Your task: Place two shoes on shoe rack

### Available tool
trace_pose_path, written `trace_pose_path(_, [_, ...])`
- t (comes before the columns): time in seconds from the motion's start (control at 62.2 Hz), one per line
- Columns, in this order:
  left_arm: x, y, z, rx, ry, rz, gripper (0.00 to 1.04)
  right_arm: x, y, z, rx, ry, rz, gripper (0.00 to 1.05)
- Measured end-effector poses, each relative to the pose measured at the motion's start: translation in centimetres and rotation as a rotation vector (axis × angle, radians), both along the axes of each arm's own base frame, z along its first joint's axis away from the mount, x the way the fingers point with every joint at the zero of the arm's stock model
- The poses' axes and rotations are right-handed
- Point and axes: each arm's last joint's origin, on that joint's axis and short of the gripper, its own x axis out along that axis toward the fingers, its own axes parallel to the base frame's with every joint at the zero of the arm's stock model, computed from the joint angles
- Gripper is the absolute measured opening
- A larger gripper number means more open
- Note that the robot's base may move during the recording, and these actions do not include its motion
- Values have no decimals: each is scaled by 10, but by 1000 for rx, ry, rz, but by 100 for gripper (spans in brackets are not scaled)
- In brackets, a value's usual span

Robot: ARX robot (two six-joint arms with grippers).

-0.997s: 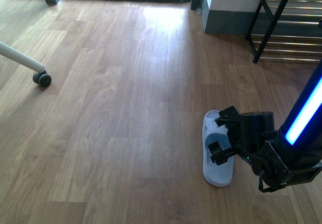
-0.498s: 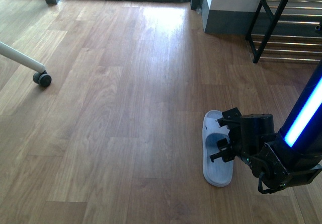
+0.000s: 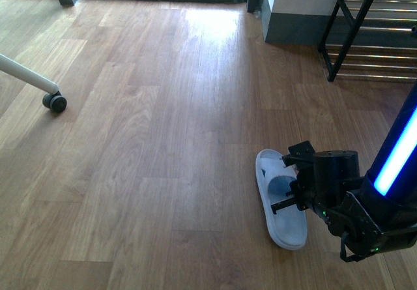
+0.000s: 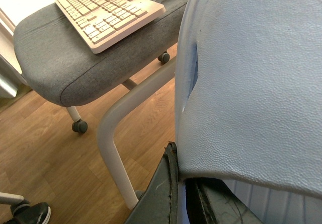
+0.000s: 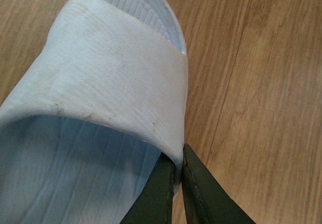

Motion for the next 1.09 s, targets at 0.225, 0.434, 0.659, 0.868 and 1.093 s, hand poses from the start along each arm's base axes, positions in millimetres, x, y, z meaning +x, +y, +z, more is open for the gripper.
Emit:
trace_pose_path(0.225, [0, 0, 0, 0, 0, 0, 2, -13, -2, 50, -16, -50, 61, 1])
trace_pose_path(0.434, [0, 0, 0, 0, 0, 0, 2, -37, -5, 121, -88, -105, 167, 1])
trace_pose_path(0.659, [0, 0, 0, 0, -1, 0, 2, -75, -24, 221, -149, -193, 274, 1])
trace_pose_path(0.868, [0, 0, 0, 0, 0, 0, 2, -121, -41, 293, -123, -307, 376, 1])
trace_pose_path(1.093, [0, 0, 0, 0, 0, 0, 2, -200, -70, 358, -71, -526, 375, 1])
